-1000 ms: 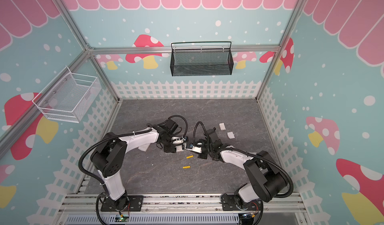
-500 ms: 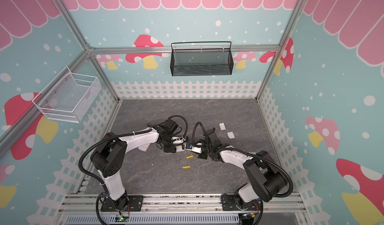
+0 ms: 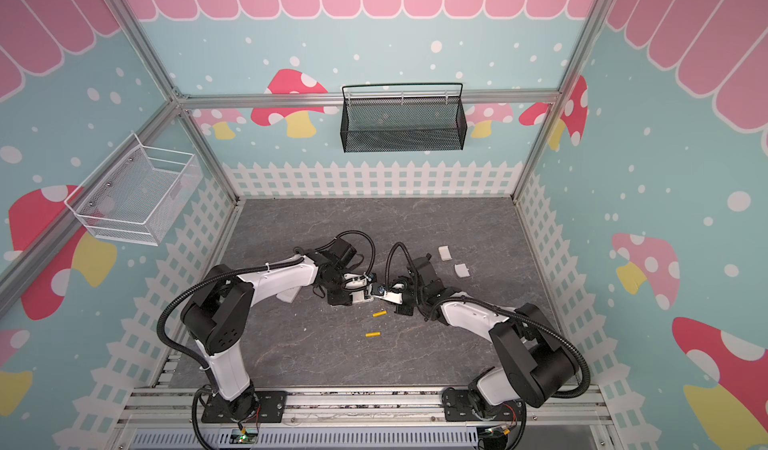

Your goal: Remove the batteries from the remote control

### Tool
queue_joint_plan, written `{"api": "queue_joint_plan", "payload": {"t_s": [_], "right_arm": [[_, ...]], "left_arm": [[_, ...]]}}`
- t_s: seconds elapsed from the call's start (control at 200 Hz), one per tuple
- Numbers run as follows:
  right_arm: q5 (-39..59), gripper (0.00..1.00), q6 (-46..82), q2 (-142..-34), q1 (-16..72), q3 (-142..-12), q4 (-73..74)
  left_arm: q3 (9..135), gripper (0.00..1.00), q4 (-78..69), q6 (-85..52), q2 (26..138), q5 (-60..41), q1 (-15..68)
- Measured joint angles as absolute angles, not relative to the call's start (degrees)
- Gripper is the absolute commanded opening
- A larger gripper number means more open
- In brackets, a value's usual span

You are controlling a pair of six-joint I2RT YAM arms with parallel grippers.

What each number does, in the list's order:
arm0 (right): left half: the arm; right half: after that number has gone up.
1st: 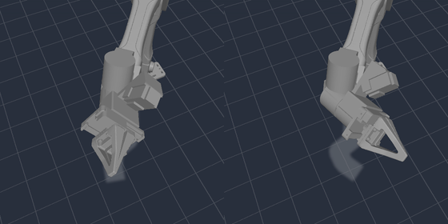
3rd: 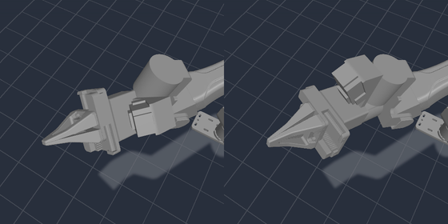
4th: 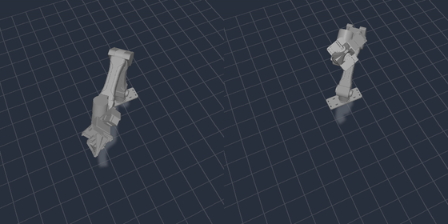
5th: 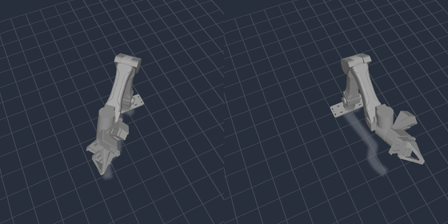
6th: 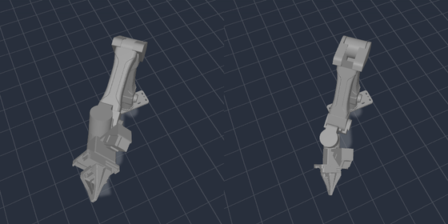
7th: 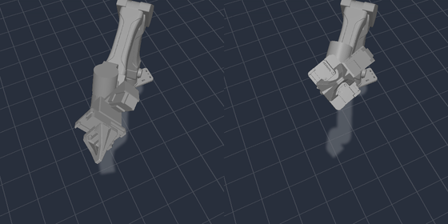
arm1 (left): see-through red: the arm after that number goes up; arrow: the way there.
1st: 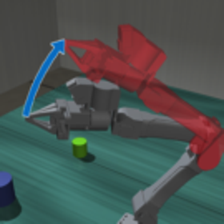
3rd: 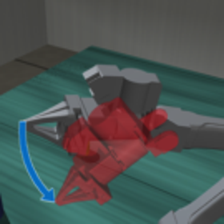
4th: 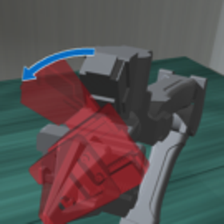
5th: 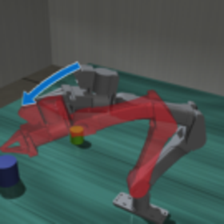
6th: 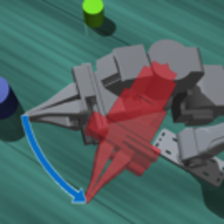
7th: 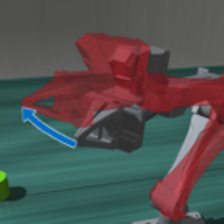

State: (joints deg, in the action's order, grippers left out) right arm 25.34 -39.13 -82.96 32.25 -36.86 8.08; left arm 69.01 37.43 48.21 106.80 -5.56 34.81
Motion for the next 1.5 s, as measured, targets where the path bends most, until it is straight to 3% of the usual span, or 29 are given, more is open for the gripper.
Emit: {"api": "queue_joint_plan", "payload": {"t_s": [1.501], "right_arm": [[25.1,0.00,-40.0,-83.7,32.2,-37.5,5.7]], "left_arm": [[69.0,0.46,37.4,48.2,106.7,-5.1,35.0]]}}
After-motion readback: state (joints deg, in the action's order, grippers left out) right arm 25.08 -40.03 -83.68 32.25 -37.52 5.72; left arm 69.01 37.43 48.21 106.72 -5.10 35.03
